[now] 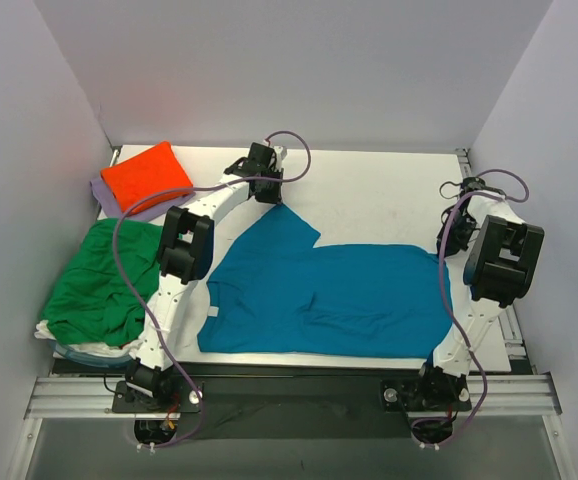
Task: Fold and stack the t-shirts
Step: Grap the side of the flattened tshirt furthest away from the robot with both arms
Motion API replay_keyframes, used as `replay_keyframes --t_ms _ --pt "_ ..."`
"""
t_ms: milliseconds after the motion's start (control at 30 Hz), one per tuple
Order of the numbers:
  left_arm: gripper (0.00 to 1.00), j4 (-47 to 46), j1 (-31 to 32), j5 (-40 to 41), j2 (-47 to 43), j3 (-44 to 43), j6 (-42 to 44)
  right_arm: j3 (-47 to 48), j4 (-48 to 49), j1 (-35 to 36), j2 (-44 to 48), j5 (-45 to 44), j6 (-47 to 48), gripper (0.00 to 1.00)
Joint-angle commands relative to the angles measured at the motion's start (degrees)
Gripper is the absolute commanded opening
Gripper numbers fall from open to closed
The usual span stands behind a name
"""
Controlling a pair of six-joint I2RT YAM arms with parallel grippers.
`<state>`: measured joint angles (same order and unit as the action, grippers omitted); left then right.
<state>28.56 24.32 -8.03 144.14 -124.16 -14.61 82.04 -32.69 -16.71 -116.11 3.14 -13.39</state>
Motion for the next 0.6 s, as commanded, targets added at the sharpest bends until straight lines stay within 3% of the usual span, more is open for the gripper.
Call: replay_keyframes --t_ms 0,267,400,567 --pt "0.00 -1.93 -0.32 -1.72 0.18 -1.88 0.37 0.76 -4.66 0.54 2.73 -2.43 -0.85 0.00" --pt "0.00 -2.80 -2.69 -2.95 -0.79 -4.68 0.12 5.40 -8.09 0.54 2.30 -2.79 -2.17 0.00" --pt "0.00 -2.81 -4.80 -9.80 2.37 -11.78 -0.60 9.61 -9.50 1.15 0.89 -2.43 -2.43 0.00" --pt "0.00 -4.65 -5.59 -13.67 2.12 -11.90 0.02 16.38 -11.78 1.51 -1.92 -2.26 -2.78 0.00"
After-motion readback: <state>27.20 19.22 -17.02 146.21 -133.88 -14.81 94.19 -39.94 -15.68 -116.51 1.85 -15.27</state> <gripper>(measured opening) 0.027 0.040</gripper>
